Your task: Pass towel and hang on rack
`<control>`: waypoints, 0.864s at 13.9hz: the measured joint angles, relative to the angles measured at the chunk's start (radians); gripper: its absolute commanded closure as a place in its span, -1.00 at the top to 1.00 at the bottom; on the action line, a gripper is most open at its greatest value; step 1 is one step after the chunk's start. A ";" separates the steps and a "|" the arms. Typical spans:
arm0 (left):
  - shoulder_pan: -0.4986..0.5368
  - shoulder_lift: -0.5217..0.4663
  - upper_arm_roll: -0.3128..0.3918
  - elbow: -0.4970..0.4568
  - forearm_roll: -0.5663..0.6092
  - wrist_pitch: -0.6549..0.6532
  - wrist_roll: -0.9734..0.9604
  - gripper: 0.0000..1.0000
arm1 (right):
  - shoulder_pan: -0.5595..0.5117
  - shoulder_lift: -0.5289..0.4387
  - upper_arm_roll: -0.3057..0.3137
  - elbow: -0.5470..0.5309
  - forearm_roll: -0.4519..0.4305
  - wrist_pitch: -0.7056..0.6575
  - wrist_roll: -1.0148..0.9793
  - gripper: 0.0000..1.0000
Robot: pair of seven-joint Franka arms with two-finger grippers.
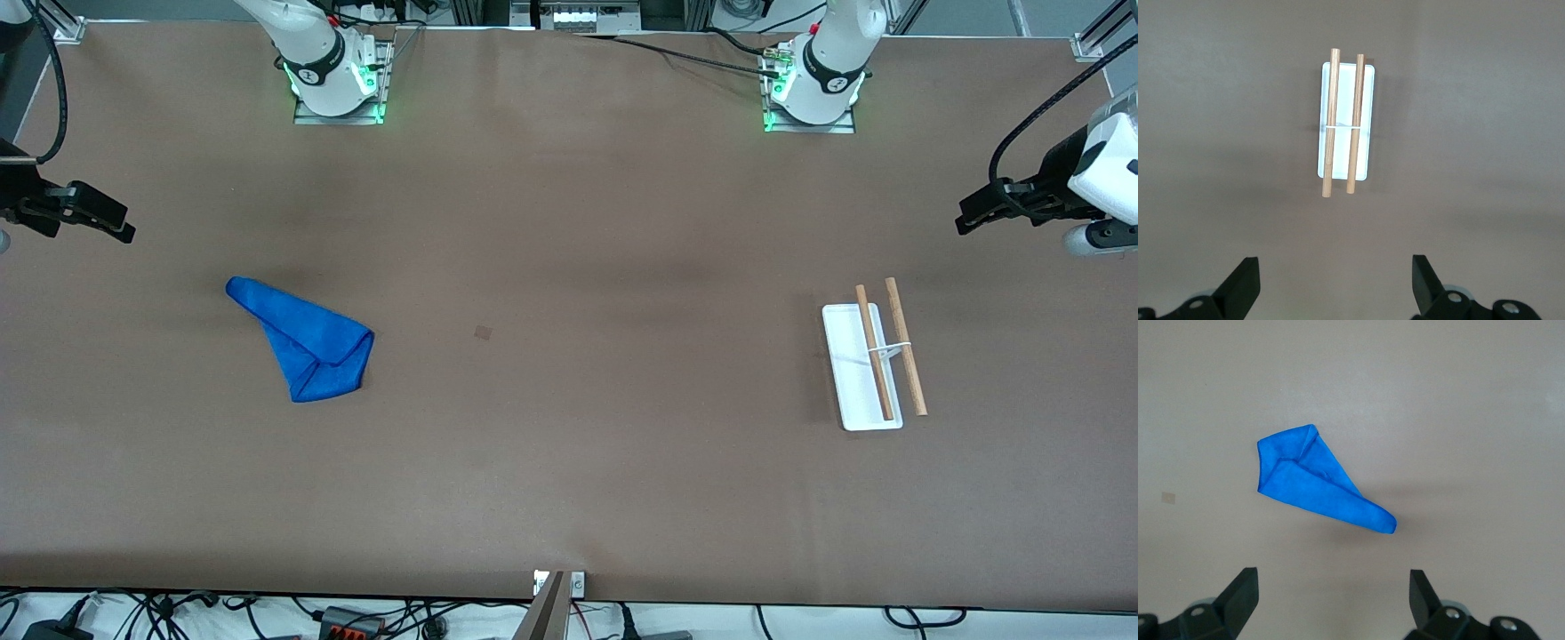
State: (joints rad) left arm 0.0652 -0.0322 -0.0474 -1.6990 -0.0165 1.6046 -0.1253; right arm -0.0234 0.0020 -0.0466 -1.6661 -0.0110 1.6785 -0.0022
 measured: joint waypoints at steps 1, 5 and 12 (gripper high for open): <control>0.000 0.000 0.000 0.000 0.000 0.000 0.000 1.00 | 0.000 0.000 0.000 0.000 0.000 0.000 -0.002 1.00; 0.000 0.000 0.000 0.000 0.000 0.001 0.000 1.00 | 0.000 0.000 0.002 0.000 0.000 0.000 -0.032 1.00; 0.000 0.001 0.002 0.000 0.000 0.001 0.000 1.00 | 0.000 0.027 0.002 -0.005 0.000 -0.002 -0.040 1.00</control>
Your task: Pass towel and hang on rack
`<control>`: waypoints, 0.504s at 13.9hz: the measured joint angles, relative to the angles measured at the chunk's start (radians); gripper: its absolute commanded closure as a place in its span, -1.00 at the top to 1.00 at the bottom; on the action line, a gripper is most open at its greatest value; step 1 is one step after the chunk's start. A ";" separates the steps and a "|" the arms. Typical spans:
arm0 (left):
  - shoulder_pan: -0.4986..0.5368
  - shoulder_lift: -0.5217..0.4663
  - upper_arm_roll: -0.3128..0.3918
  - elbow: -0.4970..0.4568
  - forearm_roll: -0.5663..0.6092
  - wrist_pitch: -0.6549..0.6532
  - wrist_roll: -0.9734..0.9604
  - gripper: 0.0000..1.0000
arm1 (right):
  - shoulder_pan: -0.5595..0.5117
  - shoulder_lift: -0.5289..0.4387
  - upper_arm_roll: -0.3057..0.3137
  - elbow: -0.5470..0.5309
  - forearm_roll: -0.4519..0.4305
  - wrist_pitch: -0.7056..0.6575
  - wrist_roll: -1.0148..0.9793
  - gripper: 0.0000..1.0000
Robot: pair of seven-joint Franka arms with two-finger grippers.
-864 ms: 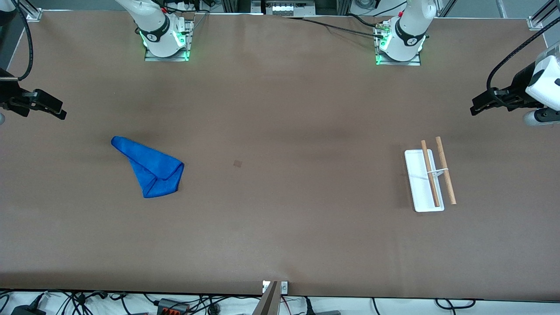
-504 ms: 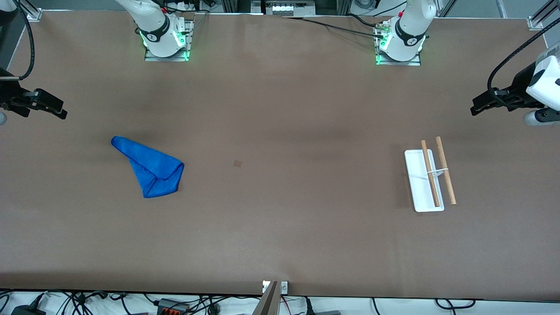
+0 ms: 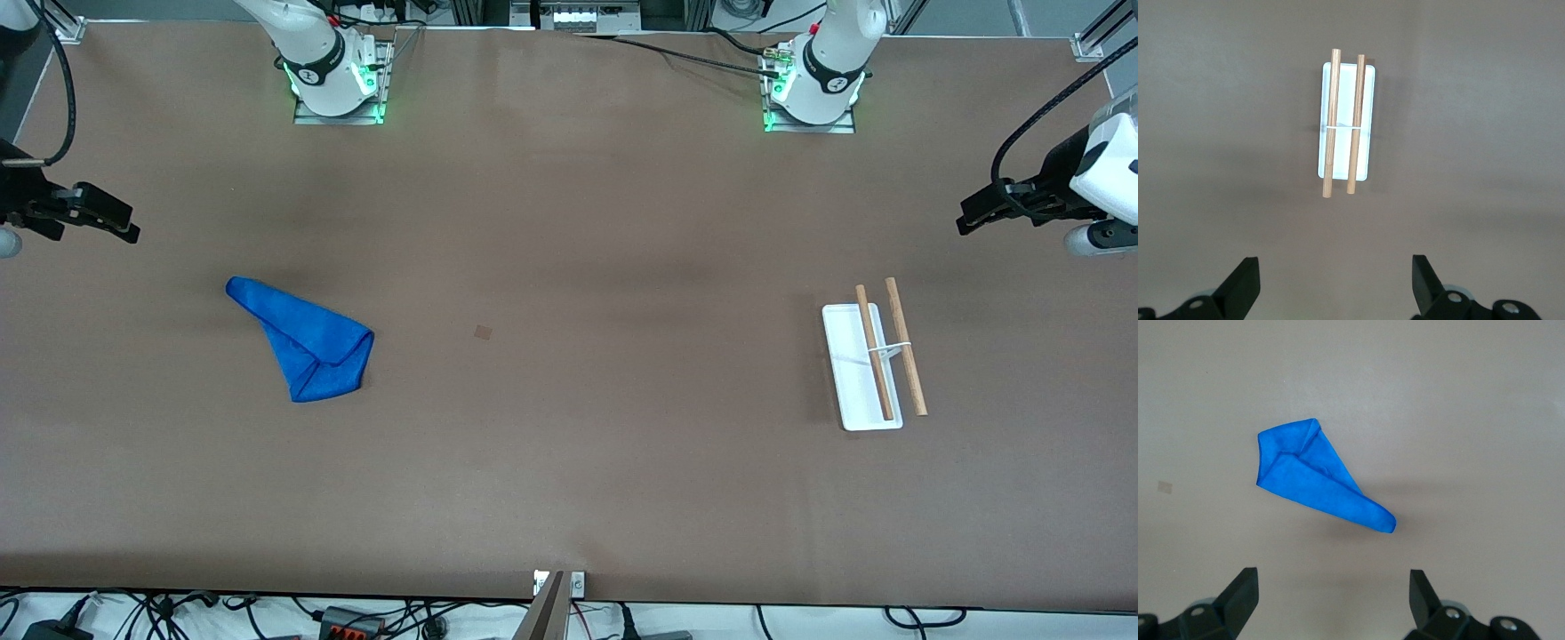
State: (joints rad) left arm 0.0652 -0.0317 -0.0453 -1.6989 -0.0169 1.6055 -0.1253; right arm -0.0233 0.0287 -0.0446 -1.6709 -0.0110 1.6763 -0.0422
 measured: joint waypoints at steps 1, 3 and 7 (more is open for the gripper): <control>0.000 0.000 0.000 0.000 0.000 0.000 0.000 1.00 | 0.000 0.020 0.000 -0.002 0.000 0.001 0.000 1.00; 0.000 0.001 0.001 0.000 0.000 0.000 0.000 1.00 | 0.000 0.075 0.000 -0.005 0.000 0.003 -0.001 1.00; 0.000 0.001 0.001 0.000 0.000 0.000 0.000 1.00 | 0.000 0.194 0.000 -0.006 0.000 0.002 -0.006 1.00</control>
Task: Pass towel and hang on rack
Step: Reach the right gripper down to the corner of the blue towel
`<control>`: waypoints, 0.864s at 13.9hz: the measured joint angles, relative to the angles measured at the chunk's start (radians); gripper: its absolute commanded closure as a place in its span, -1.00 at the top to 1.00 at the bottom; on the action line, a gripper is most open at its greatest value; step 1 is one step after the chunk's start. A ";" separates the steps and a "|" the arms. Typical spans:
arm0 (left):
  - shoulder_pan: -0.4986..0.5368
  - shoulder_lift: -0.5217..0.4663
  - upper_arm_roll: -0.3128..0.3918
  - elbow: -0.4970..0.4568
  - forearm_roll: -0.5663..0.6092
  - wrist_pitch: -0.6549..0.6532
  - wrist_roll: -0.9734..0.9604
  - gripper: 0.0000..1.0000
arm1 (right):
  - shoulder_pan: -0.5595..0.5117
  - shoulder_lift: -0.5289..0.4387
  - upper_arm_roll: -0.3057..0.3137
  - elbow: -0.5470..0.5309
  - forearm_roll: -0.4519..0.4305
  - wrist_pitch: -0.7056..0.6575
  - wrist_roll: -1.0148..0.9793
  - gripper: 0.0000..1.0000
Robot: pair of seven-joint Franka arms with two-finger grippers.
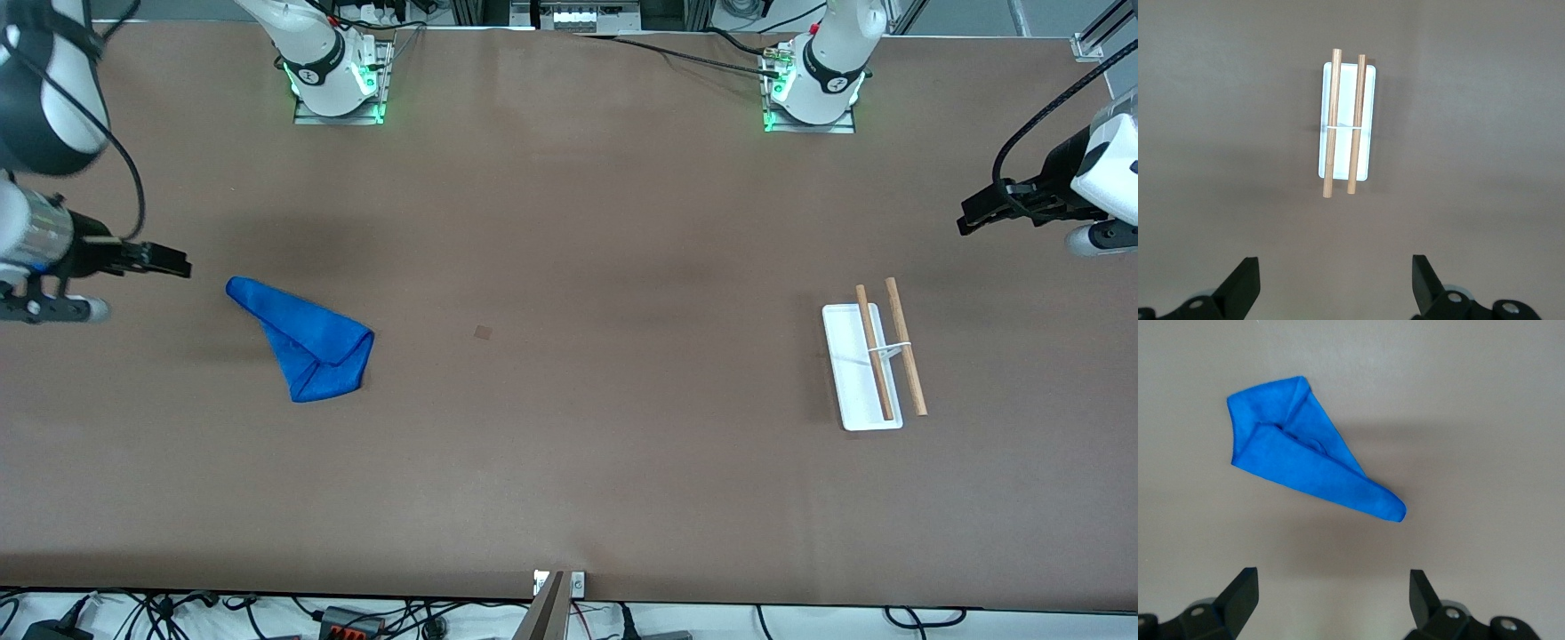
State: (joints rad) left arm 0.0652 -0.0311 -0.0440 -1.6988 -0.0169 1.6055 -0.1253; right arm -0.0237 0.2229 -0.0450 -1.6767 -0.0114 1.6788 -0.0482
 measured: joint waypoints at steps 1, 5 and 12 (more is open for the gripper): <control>0.000 0.000 0.000 0.000 0.000 0.000 0.000 1.00 | -0.001 0.025 -0.002 -0.001 -0.002 -0.009 0.000 1.00; 0.000 0.000 0.000 0.000 0.000 0.000 0.000 1.00 | -0.032 0.158 -0.014 -0.009 -0.035 -0.098 -0.064 1.00; 0.000 0.003 0.002 0.001 0.000 0.000 0.000 1.00 | -0.102 0.363 -0.018 -0.003 -0.045 0.001 -0.370 1.00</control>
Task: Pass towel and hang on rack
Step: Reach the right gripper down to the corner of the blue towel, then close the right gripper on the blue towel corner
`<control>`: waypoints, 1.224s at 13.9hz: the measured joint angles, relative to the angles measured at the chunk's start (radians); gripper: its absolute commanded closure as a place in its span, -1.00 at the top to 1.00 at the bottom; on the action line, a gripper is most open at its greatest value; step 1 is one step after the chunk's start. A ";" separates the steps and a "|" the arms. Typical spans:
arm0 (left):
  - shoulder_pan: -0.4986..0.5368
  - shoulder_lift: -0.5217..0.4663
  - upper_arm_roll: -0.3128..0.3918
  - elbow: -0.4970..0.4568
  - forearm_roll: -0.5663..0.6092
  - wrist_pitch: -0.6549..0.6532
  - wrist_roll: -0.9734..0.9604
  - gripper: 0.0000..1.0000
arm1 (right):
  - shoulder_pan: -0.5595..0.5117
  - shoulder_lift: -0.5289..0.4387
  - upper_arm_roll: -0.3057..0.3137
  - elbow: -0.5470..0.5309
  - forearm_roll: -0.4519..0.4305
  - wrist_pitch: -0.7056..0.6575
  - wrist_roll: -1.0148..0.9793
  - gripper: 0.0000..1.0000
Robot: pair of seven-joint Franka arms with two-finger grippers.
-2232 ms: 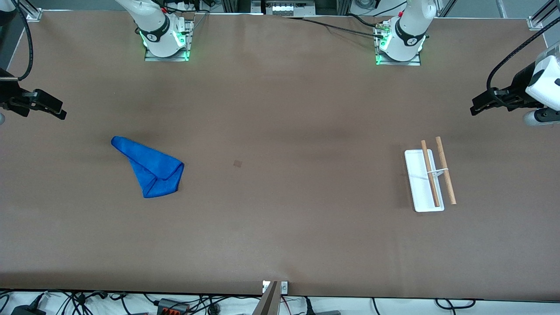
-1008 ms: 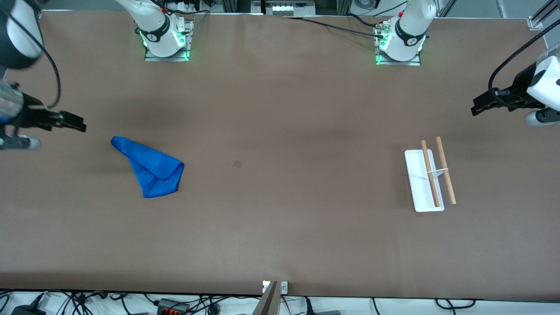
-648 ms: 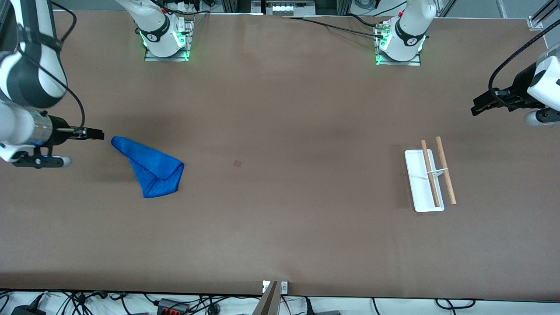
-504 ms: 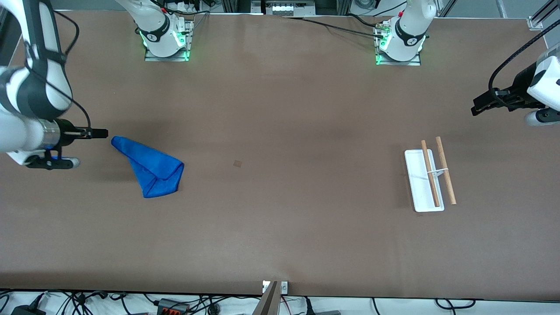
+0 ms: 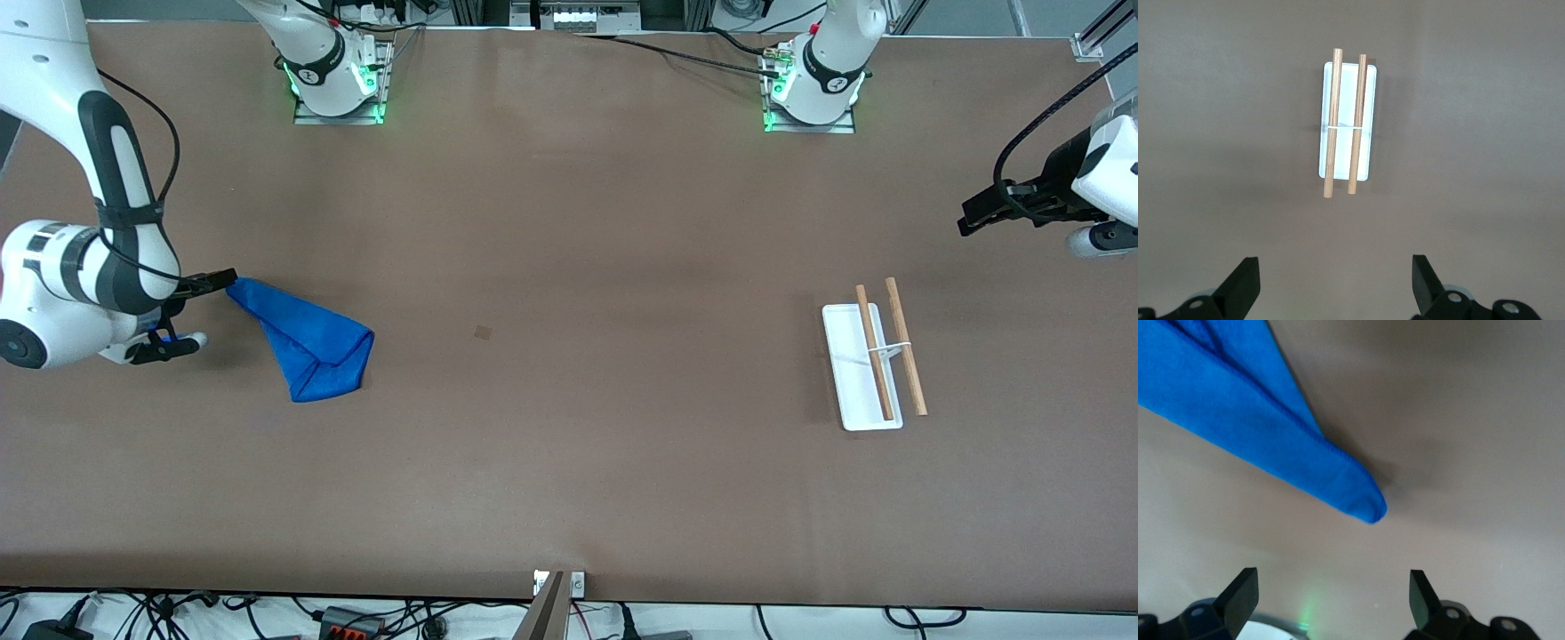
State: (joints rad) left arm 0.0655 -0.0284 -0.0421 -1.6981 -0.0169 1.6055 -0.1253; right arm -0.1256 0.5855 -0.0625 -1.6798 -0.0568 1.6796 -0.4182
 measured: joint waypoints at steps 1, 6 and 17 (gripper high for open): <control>0.000 0.000 0.000 0.000 0.000 0.000 0.000 1.00 | 0.001 0.012 0.001 0.000 -0.003 0.025 -0.037 1.00; 0.000 0.000 0.000 0.000 -0.004 0.000 0.000 1.00 | 0.003 0.083 0.003 0.001 -0.014 0.125 -0.221 1.00; 0.000 0.000 0.000 0.000 -0.009 0.000 0.000 1.00 | -0.011 0.138 0.000 -0.008 -0.016 0.030 -0.231 0.43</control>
State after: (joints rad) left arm 0.0655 -0.0280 -0.0417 -1.6978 -0.0258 1.6055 -0.1253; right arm -0.1367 0.7233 -0.0621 -1.6880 -0.0724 1.7093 -0.6493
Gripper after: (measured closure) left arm 0.000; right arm 0.238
